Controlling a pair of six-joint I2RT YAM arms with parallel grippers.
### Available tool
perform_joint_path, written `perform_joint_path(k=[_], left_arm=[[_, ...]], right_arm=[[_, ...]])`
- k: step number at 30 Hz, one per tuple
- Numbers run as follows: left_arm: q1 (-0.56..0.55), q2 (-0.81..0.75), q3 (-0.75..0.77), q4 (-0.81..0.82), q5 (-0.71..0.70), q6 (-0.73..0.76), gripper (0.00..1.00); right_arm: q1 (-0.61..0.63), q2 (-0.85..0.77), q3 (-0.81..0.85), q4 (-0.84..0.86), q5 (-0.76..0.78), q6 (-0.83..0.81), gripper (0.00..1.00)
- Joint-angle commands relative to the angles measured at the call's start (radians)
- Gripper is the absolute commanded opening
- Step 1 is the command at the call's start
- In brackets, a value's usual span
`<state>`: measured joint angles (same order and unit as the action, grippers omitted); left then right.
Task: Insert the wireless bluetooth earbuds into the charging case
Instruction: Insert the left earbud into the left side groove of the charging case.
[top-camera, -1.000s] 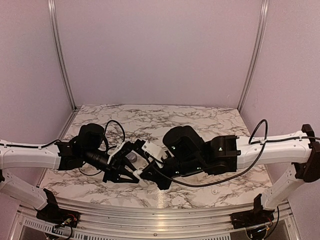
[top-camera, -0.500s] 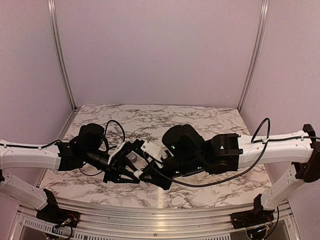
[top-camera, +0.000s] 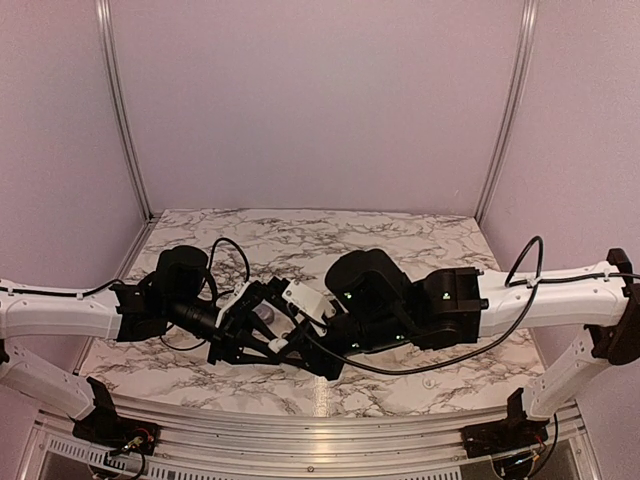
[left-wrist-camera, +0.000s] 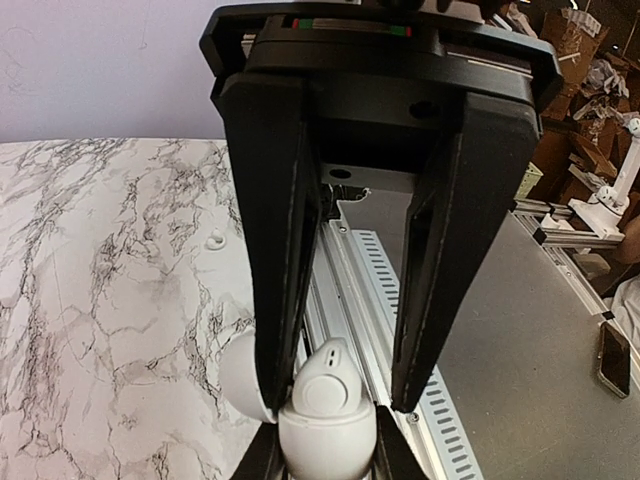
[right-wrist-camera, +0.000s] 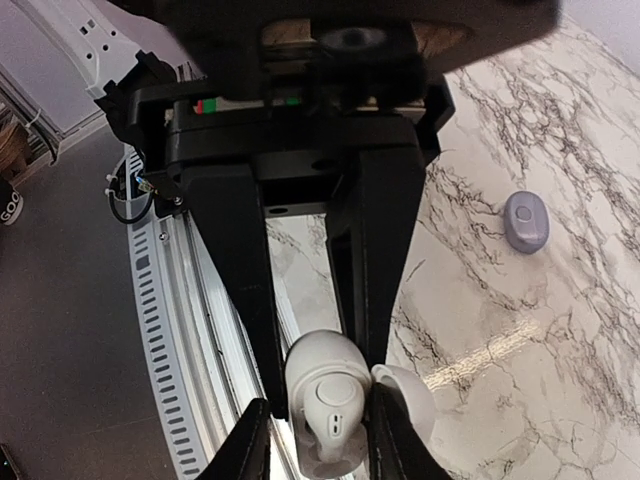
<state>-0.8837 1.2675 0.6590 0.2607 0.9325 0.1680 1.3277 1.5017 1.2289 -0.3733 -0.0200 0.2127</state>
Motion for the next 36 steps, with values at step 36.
perform_joint_path(k=[36], left_arm=[[-0.017, -0.051, 0.030, 0.089, 0.070, 0.033, 0.00]], right_arm=[[0.004, -0.064, -0.011, -0.002, 0.125, 0.046, 0.10]])
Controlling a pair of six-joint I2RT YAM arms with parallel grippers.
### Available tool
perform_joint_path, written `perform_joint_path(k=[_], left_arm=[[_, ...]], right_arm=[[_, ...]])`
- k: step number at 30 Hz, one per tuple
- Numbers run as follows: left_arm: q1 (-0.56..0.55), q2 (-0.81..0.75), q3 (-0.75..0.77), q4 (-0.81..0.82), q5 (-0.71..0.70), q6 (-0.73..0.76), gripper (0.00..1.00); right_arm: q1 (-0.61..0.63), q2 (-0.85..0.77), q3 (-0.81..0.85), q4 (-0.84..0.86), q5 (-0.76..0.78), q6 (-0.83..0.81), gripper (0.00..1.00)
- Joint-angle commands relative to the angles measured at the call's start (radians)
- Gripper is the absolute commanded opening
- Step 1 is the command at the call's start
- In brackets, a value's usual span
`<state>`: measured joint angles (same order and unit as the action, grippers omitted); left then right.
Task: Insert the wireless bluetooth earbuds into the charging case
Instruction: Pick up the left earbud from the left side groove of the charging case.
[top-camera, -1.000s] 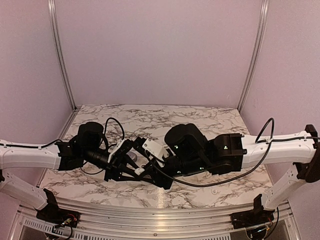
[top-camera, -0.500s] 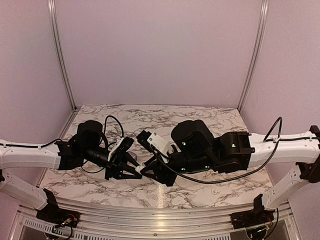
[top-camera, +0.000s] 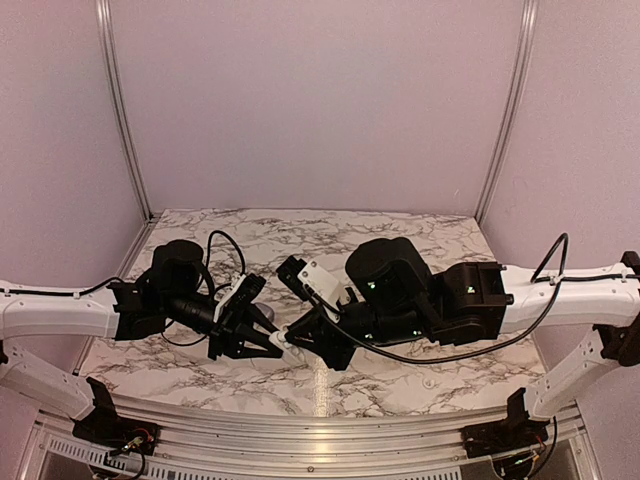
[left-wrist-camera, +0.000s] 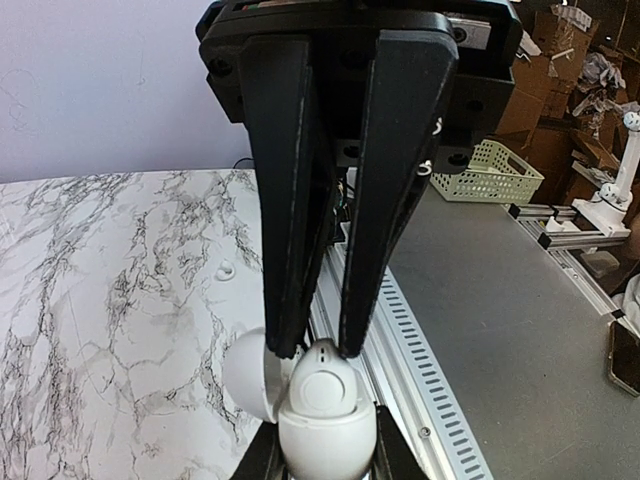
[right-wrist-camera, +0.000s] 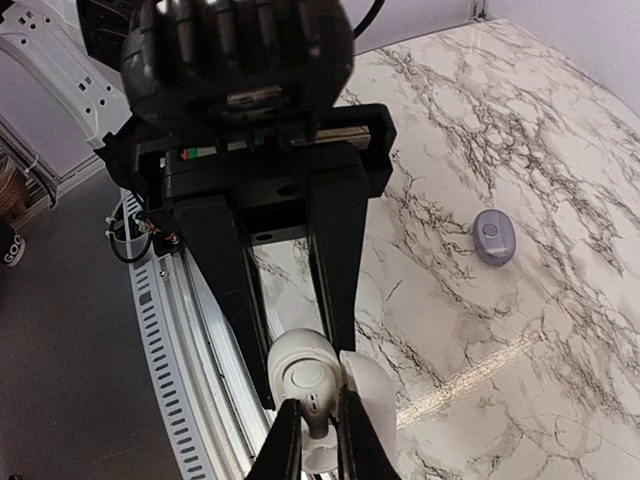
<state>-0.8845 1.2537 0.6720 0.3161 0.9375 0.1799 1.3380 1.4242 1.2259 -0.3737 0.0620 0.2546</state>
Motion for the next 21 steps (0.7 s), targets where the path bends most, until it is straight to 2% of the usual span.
perform_joint_path(k=[1, 12, 21], left_arm=[[-0.016, -0.038, 0.017, 0.034, 0.066, 0.021, 0.00], [-0.016, -0.058, 0.005, 0.034, 0.076, 0.041, 0.00], [-0.020, -0.058, 0.003, 0.034, 0.092, 0.054, 0.00]], right_arm=[[-0.007, 0.013, -0.009, 0.000, 0.042, 0.005, 0.09], [-0.007, 0.056, -0.010, 0.081, -0.050, -0.016, 0.03], [-0.007, 0.102, 0.031, 0.086, -0.017, -0.043, 0.01]])
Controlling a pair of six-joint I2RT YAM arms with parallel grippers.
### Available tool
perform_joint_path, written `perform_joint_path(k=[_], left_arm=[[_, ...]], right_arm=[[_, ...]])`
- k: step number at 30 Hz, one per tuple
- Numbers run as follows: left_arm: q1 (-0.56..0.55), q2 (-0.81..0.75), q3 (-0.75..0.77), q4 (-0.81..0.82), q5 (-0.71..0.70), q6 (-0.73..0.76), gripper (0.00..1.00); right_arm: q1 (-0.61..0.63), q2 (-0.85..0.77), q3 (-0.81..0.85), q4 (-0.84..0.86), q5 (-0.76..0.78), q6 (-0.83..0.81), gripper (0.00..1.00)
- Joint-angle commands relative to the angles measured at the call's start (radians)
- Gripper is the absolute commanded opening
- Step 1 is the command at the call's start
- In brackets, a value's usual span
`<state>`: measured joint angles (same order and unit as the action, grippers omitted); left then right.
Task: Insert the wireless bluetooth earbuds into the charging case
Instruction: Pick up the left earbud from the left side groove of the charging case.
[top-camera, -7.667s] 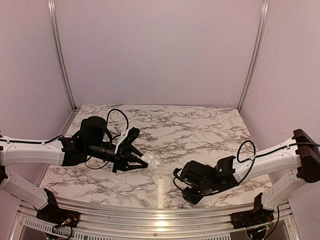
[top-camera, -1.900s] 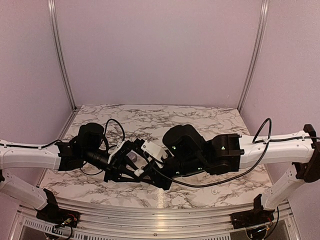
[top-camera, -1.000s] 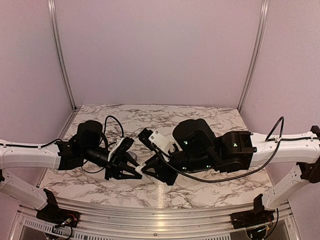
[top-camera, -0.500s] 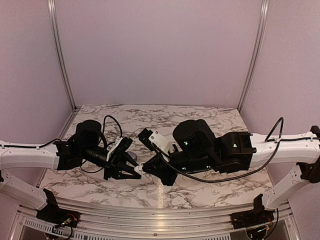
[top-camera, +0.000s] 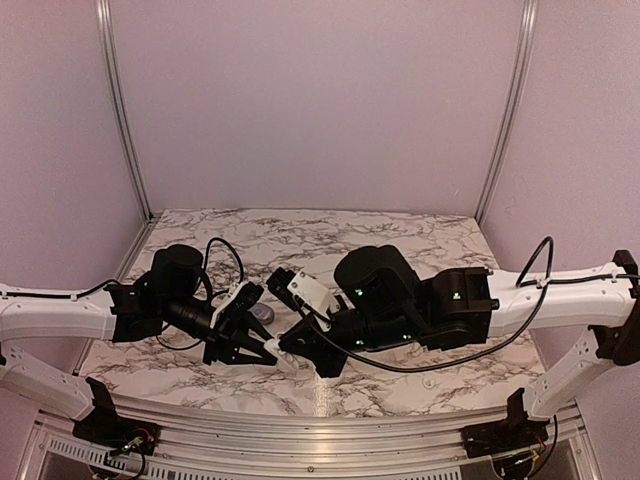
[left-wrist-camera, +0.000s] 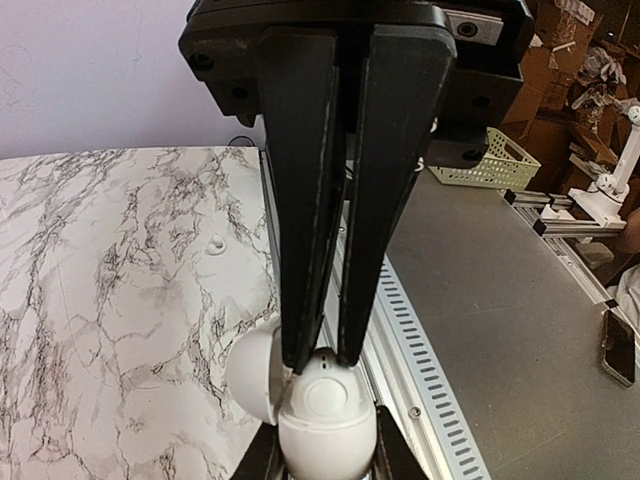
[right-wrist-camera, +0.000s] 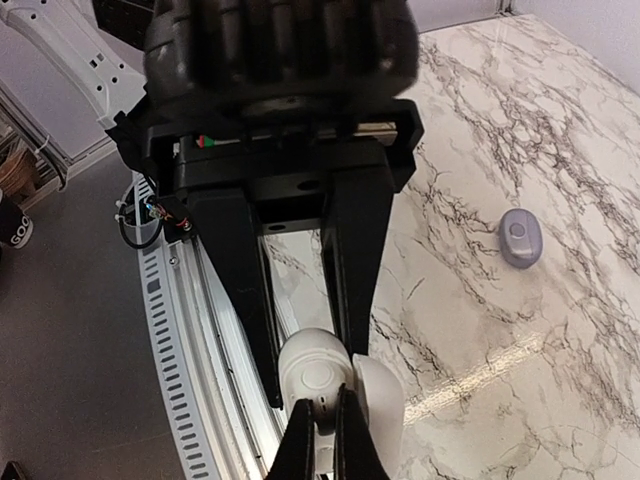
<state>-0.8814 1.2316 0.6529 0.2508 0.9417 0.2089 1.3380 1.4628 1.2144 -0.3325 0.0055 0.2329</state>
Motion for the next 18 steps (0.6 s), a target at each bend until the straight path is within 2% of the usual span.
perform_joint_path(k=[1, 11, 18], left_arm=[[-0.023, -0.035, 0.022, 0.099, 0.090, 0.027, 0.00], [-0.028, -0.043, 0.016, 0.099, 0.098, 0.046, 0.00], [-0.031, -0.054, 0.012, 0.099, 0.100, 0.054, 0.00]], right_arm=[[-0.007, 0.072, 0.051, 0.043, 0.038, -0.027, 0.01], [-0.007, 0.123, 0.111, 0.009, 0.056, -0.052, 0.00], [-0.006, 0.214, 0.137, 0.006, -0.054, -0.054, 0.00]])
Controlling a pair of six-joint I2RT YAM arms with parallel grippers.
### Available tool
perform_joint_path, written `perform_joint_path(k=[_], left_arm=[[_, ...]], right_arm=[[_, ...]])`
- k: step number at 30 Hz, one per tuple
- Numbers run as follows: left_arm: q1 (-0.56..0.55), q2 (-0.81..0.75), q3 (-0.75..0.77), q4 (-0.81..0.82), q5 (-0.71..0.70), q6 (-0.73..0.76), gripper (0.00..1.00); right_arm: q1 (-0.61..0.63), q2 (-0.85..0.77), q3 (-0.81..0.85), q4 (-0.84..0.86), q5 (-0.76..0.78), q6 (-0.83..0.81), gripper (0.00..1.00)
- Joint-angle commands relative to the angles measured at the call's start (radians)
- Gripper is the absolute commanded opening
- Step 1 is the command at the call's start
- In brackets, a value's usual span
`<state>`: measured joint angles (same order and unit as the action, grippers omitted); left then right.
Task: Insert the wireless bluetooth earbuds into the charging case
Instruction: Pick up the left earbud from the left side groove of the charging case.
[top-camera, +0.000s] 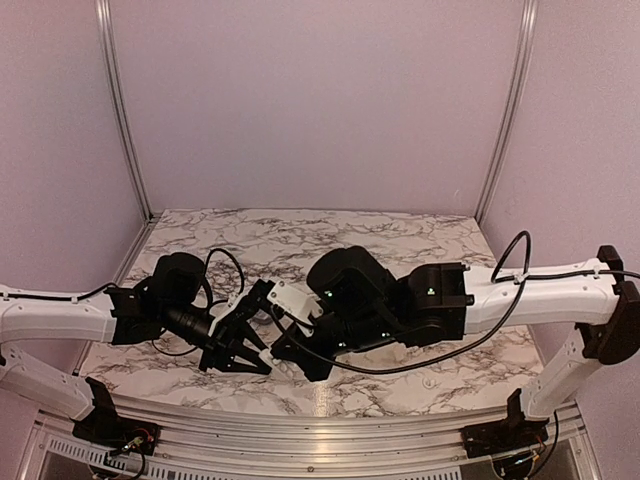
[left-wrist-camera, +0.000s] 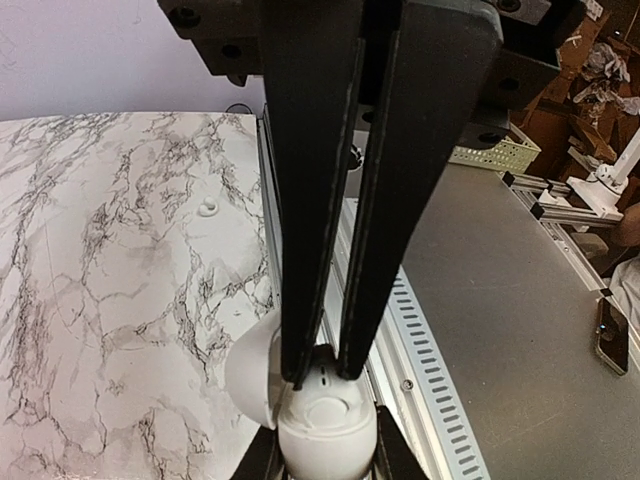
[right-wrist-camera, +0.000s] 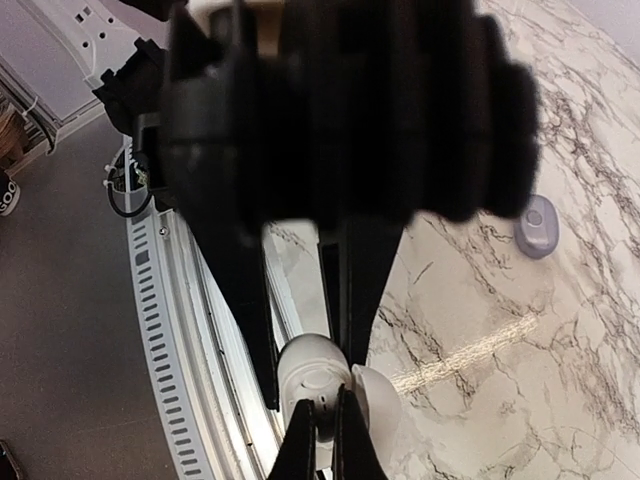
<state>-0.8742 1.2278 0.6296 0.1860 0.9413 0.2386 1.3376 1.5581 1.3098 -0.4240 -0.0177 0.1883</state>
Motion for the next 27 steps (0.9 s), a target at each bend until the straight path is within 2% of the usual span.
perform_joint_path(k=[1, 14, 24, 25, 27], left_arm=[[-0.039, -0.054, 0.034, 0.164, 0.097, 0.024, 0.00], [-0.038, -0.074, 0.029, 0.164, 0.074, 0.022, 0.00], [-0.039, -0.078, 0.027, 0.167, 0.075, 0.021, 0.00], [-0.039, -0.077, 0.028, 0.167, 0.075, 0.021, 0.00], [-0.038, -0.078, 0.026, 0.167, 0.076, 0.021, 0.00]], right_arm=[[-0.004, 0.124, 0.039, 0.104, -0.031, -0.005, 0.00], [0.014, -0.003, -0.175, 0.257, -0.015, 0.082, 0.00], [0.026, -0.038, -0.228, 0.288, -0.025, 0.109, 0.00], [0.031, -0.038, -0.229, 0.287, -0.026, 0.109, 0.00], [0.043, -0.036, -0.230, 0.287, -0.026, 0.108, 0.08]])
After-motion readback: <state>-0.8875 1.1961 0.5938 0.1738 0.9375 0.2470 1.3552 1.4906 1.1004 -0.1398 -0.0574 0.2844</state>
